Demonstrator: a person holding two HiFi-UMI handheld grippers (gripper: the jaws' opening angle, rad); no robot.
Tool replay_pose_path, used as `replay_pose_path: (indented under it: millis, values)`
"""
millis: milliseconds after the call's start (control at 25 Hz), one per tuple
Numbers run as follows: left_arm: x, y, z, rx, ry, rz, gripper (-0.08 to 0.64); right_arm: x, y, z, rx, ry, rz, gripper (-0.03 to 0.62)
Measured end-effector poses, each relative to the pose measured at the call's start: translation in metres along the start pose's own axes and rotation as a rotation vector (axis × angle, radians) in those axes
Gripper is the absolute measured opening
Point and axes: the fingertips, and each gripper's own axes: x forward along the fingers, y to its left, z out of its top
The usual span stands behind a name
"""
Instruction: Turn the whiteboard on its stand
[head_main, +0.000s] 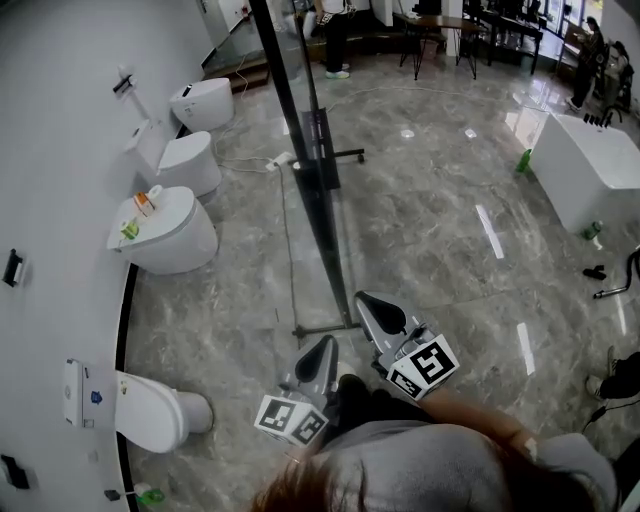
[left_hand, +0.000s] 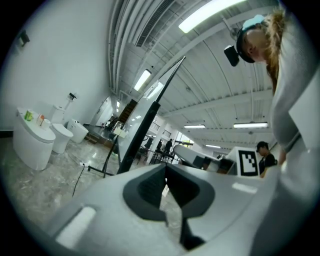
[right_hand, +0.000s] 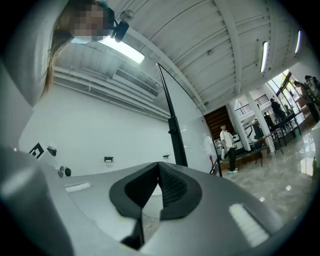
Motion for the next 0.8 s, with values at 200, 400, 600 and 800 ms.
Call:
replay_pose_path:
  millis: [200,400,600,800]
  values:
    - [-0.013,-0.009,-0.011,-0.029,0.007,-0.013,0.002,-0.016,0.015,-0.016,0.031,0.058,0.036,-0.005]
    - [-0.026,-0.024,-0.001,0.008,0.009,-0.072,0.002,-0.032,0.028,-0.004,-0.001,0.039,0.004,-0.003]
    - [-0.063,-0.04,-0.002,0.04,0.045,-0.107,0.002,-0.05,0.061,0.001,0.009,0.028,-0.035,-0.002]
    - [-0.091,-0.056,-0.023,0.005,0.075,-0.16,0.002,-0.076,0.104,-0.02,0.013,0.07,-0.011,-0.002]
